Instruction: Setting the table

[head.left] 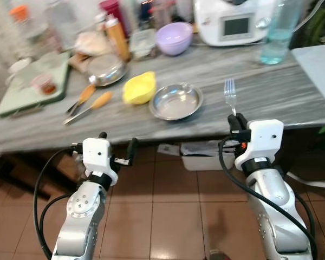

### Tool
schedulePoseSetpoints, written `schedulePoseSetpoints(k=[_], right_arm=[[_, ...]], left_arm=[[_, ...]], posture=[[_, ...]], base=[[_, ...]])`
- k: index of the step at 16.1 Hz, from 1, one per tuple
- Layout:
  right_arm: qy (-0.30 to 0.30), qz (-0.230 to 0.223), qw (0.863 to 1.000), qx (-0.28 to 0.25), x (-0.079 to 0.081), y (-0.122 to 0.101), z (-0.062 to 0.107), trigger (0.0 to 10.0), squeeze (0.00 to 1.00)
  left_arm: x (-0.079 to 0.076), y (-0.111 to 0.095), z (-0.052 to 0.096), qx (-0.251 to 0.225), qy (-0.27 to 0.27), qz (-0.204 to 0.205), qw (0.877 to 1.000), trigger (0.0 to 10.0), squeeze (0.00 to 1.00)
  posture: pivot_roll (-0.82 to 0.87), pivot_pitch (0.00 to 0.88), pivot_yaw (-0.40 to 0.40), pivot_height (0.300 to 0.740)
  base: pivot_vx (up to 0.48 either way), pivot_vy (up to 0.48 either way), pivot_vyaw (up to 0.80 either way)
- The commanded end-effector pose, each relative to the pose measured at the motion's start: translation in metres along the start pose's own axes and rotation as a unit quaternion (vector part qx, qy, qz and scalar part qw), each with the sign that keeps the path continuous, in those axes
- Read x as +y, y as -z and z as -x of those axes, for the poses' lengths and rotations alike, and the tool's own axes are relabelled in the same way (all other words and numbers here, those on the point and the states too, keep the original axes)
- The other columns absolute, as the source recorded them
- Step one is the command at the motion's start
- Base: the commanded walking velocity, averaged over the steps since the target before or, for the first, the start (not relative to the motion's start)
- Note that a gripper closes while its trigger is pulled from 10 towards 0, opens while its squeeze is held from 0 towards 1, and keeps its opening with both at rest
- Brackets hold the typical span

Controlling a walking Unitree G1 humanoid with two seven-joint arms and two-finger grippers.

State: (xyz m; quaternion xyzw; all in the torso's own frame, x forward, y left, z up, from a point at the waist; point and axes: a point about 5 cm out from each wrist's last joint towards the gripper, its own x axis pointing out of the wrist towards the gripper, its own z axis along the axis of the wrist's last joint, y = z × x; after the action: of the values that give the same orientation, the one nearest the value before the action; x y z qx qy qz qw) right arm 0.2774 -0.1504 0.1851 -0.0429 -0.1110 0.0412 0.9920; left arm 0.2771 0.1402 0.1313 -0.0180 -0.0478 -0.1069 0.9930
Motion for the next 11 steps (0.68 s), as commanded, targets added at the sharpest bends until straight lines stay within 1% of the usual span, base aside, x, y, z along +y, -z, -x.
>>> schedulePoseSetpoints(k=[1,3,5,9,11], right_arm=[[0.001,0.003,1.0,-0.006,0.0,-0.003,0.001,10.0,0.0],[0.001,0.004,1.0,-0.005,0.0,-0.003,0.001,10.0,0.0],[0.001,0.006,1.0,-0.003,-0.001,-0.002,0.0,10.0,0.0],[0.001,0.008,1.0,-0.002,-0.001,0.0,0.0,10.0,0.0],[0.001,0.008,1.0,-0.001,-0.001,0.0,0.0,10.0,0.0]], left_arm=[[0.001,0.002,0.004,0.007,-0.002,-0.004,1.0,10.0,0.0],[0.0,0.004,0.006,0.011,0.003,-0.005,1.0,10.0,0.0],[0.001,0.007,0.01,0.019,0.013,-0.011,1.0,10.0,0.0],[0.003,0.008,0.013,0.027,0.019,-0.013,0.999,10.0,0.0],[0.0,0.009,0.018,0.032,0.043,-0.002,0.999,10.0,0.0]], posture=[[-0.25,0.164,0.199,0.74],[-0.25,0.165,0.192,0.74],[-0.25,0.164,0.19,0.74],[-0.24,0.159,0.19,0.74],[-0.24,0.16,0.19,0.74]], base=[[0.337,0.0,0.0],[0.334,0.0,0.0],[0.33,0.0,0.0],[0.312,0.0,0.0],[0.0,0.0,0.0]])
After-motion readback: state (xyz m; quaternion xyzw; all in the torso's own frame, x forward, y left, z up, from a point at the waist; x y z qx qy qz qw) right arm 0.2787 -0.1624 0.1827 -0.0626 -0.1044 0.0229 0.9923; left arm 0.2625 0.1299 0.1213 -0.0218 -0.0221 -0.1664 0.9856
